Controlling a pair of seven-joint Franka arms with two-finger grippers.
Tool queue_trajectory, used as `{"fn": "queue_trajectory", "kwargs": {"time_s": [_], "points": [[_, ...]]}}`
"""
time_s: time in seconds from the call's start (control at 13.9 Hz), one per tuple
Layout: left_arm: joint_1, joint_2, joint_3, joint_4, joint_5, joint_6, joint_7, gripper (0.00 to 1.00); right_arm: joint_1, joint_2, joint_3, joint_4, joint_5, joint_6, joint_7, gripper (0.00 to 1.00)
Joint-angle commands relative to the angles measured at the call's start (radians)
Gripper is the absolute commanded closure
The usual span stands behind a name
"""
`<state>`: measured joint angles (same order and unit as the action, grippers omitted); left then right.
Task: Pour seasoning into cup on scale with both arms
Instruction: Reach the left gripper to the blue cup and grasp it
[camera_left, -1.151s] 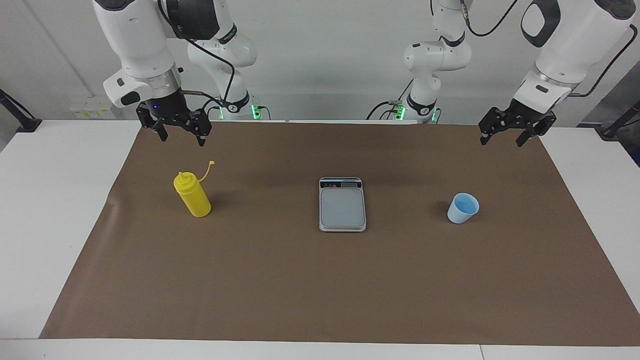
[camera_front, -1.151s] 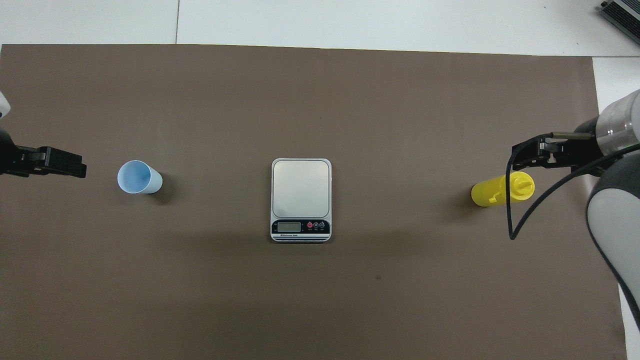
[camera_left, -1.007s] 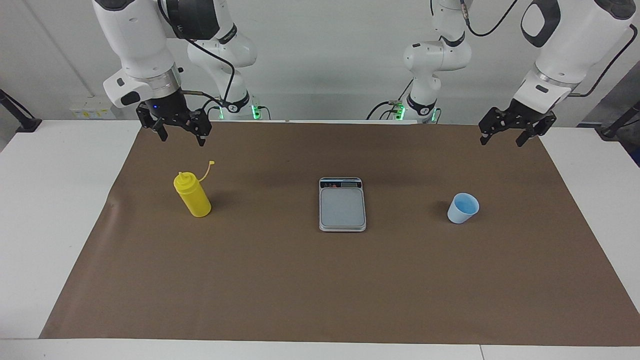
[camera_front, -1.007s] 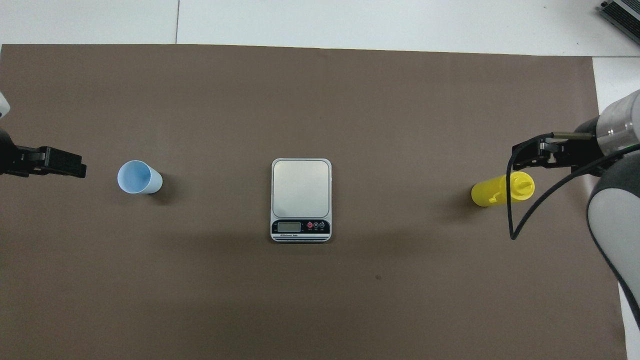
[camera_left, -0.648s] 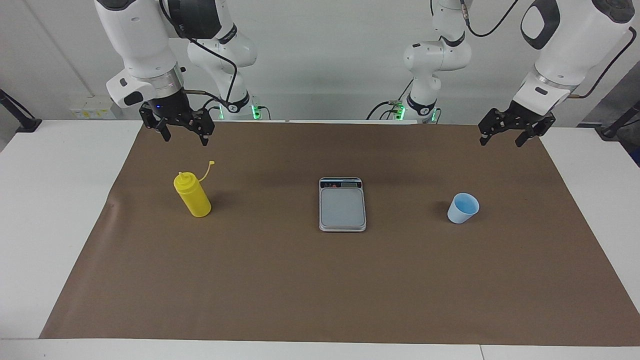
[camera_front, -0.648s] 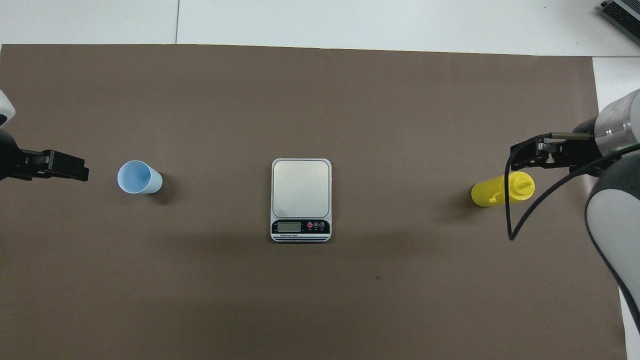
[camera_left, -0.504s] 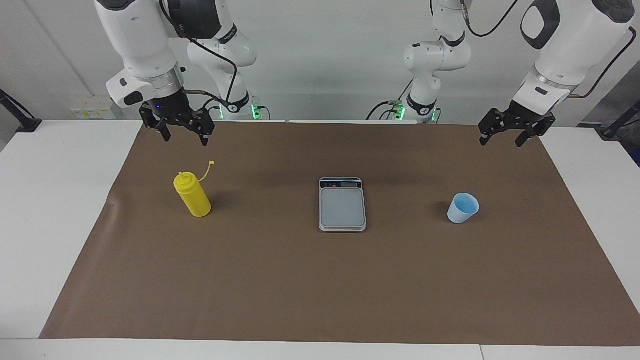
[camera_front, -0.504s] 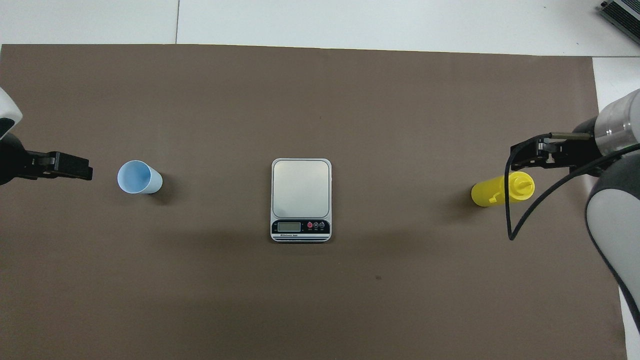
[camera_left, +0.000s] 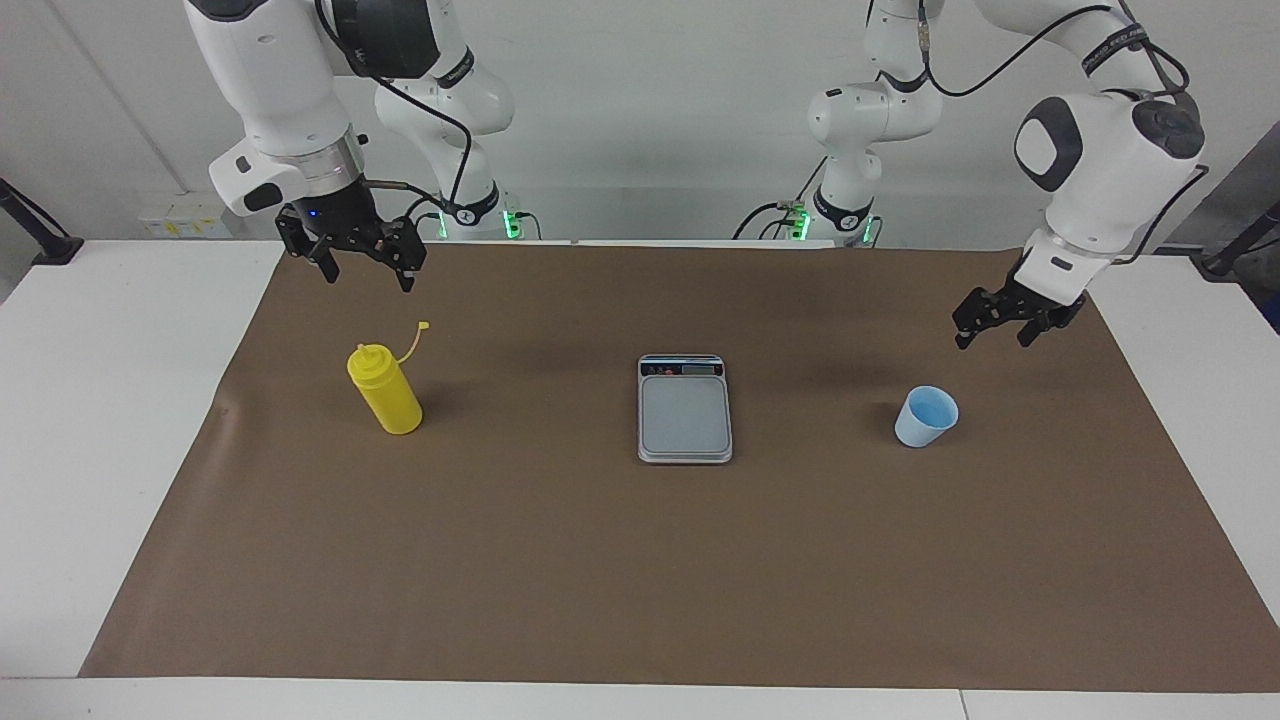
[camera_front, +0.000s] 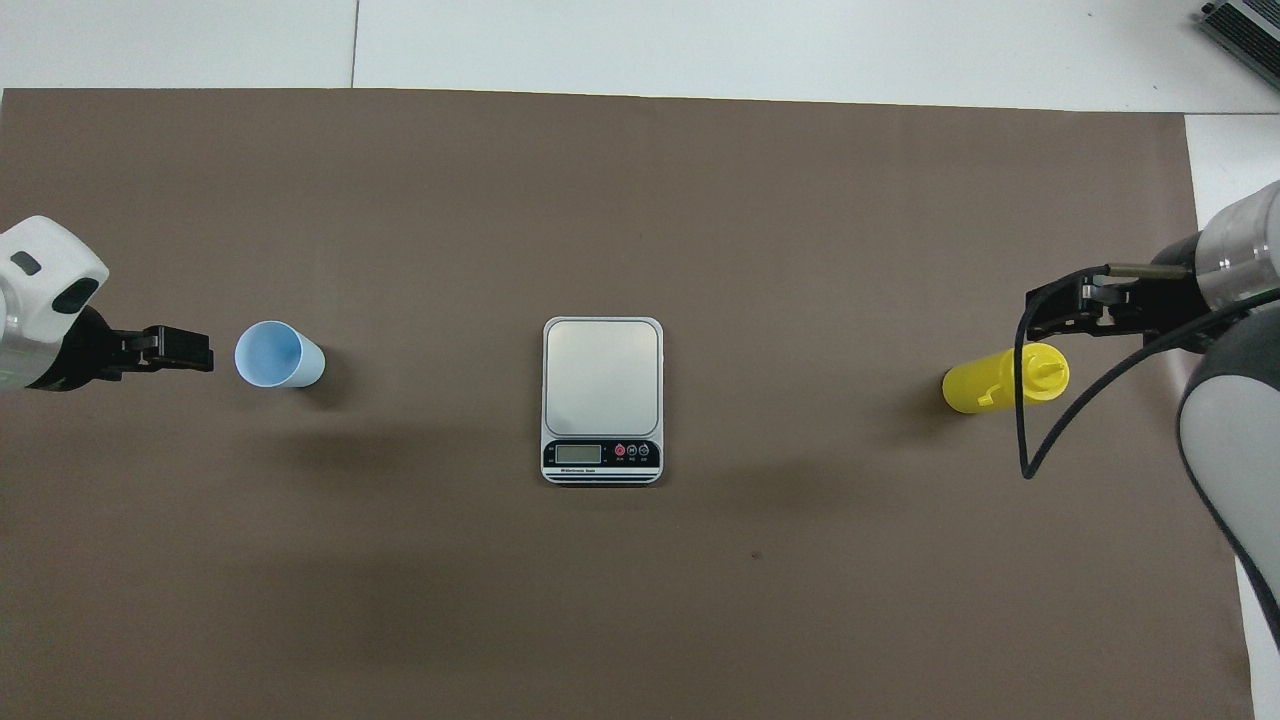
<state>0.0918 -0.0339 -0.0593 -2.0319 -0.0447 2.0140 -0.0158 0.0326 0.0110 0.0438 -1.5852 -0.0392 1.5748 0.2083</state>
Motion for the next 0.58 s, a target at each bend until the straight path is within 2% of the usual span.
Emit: {"fn": "queue_trajectory", "kwargs": {"time_s": [0.0,0.14,0.5], "points": [[0.003,0.032,-0.011,-0.080,-0.007,0.151,-0.096,0.00,-0.013,-0.002,0.004,0.007,0.022,-0.012,-0.023,0.00],[0.005,0.043,-0.011,-0.126,-0.009,0.231,-0.136,0.00,-0.013,-0.002,0.004,0.007,0.022,-0.012,-0.023,0.00],[-0.003,0.087,-0.013,-0.133,-0.017,0.278,-0.200,0.00,-0.013,-0.002,0.004,0.007,0.022,-0.012,-0.023,0.00]]}}
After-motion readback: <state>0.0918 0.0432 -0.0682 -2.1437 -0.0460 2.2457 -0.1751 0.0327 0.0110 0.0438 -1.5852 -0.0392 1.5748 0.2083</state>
